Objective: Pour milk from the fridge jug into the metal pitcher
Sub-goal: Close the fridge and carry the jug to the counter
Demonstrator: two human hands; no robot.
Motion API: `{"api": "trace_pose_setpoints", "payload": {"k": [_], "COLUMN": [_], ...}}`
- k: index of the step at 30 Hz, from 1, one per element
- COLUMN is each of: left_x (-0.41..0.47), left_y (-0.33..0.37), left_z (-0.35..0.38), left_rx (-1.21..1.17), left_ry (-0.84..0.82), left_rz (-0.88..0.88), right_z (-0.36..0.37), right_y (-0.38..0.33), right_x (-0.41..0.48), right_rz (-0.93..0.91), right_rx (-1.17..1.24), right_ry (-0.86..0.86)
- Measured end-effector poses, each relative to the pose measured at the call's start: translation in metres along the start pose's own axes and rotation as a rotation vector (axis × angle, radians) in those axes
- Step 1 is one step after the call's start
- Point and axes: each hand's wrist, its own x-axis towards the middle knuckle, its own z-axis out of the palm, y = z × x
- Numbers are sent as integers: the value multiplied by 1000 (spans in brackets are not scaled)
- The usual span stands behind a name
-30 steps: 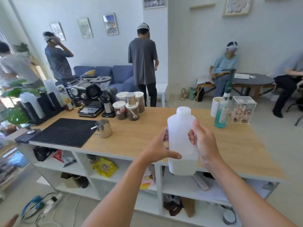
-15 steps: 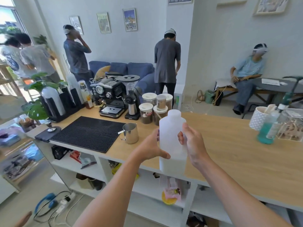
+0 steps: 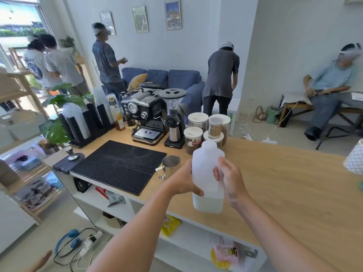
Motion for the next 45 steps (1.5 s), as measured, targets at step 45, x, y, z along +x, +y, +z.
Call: {"api": "trace_pose_setpoints", "payload": {"k": [45], "left_x": [99], "left_y": [-69], "left_z": [-32], "left_rx": [-51], "left_ry": [-209], "left_rz": [67], "right_z": [41], "right_y": [54], "right_x": [68], "right_rz": [70], "right_rx": [-130], "right_ry": [182]}}
